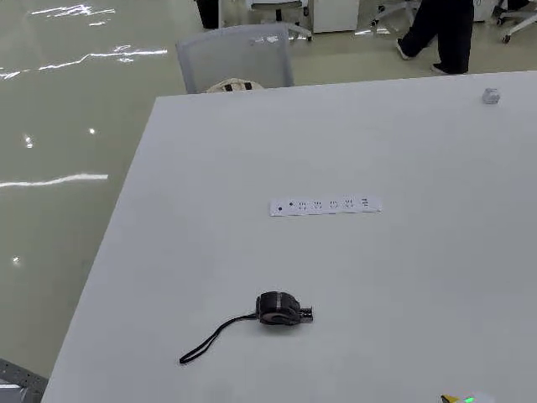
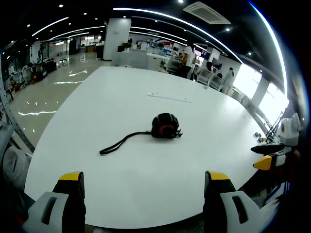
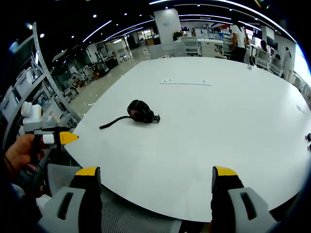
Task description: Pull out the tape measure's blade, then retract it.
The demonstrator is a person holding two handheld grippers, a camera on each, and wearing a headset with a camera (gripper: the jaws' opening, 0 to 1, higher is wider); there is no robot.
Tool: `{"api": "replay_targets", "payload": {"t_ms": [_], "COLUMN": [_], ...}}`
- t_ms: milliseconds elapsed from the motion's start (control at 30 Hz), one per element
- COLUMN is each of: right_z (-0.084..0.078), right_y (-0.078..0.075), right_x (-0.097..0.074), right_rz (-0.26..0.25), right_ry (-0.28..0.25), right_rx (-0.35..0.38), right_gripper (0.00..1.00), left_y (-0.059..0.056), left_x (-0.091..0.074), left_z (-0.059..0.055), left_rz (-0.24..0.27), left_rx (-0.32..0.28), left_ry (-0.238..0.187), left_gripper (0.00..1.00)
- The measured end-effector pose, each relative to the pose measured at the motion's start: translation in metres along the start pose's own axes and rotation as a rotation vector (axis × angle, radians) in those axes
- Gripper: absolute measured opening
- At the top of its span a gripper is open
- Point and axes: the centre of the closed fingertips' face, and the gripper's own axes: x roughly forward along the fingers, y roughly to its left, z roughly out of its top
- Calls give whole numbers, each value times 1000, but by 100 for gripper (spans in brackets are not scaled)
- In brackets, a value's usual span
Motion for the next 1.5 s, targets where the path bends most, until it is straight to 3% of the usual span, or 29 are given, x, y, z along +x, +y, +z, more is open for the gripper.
{"api": "replay_targets", "payload": {"t_ms": [833, 1500], "right_z": [3, 20], "right_y": [-6, -8], "right_x": [28, 58], "right_rz": [18, 43], "right_ry": [25, 34], "right_rx": [-53, -126], "right_gripper": [95, 91], "left_y": [-14, -25], "left_x": [25, 50], "left_z": [10, 16], "left_rz": [-19, -37], "left_rx": [-2, 17], "left_ry": [15, 28], "left_gripper": [100, 100]}}
